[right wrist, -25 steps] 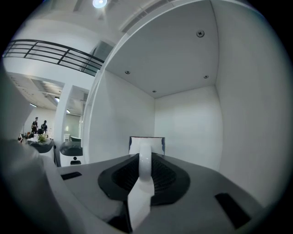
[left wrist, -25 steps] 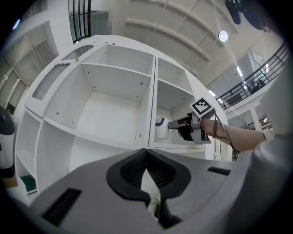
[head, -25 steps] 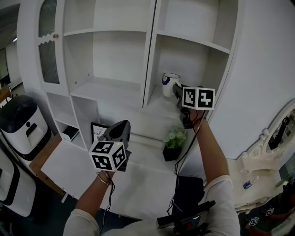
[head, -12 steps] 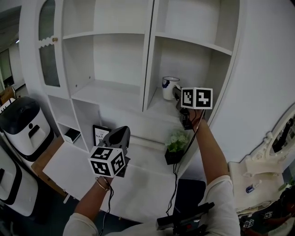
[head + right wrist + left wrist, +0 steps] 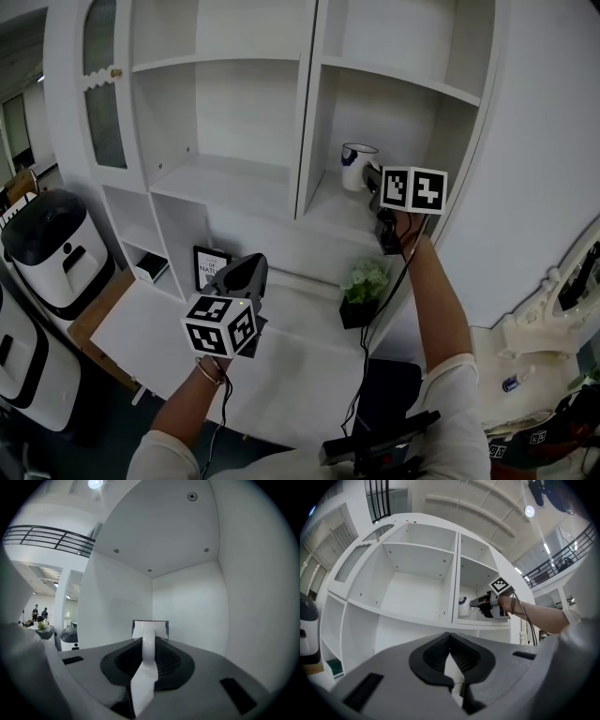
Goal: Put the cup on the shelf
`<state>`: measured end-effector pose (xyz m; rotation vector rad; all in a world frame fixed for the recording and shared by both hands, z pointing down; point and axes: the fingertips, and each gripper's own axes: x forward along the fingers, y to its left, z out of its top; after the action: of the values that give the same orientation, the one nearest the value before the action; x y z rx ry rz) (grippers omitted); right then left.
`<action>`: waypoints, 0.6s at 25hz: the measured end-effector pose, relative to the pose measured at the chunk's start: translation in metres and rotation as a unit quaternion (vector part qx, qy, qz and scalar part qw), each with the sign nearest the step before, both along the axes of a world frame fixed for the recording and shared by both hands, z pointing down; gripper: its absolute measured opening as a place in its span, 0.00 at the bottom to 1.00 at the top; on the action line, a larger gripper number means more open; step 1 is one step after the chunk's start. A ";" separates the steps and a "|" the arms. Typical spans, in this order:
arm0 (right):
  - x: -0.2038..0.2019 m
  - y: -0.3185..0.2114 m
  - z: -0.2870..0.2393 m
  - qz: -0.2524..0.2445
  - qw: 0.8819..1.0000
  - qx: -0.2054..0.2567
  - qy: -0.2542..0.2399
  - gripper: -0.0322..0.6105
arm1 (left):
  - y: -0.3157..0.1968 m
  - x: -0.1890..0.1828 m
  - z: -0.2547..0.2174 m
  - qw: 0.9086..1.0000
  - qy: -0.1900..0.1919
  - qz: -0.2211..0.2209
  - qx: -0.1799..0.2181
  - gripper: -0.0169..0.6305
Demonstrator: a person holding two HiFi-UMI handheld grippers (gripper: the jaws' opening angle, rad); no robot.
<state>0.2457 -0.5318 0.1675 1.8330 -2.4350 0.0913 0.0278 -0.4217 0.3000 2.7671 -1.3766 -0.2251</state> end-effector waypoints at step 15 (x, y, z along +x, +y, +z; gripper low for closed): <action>0.024 -0.010 0.011 0.056 0.998 -0.019 0.004 0.17 | 0.005 -0.021 0.003 1.000 0.005 -0.018 0.001 0.04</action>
<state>0.2692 -0.5423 0.1784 1.9475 -2.3080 0.1363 0.0066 -0.4169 0.3028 2.7407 -1.4261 -0.2412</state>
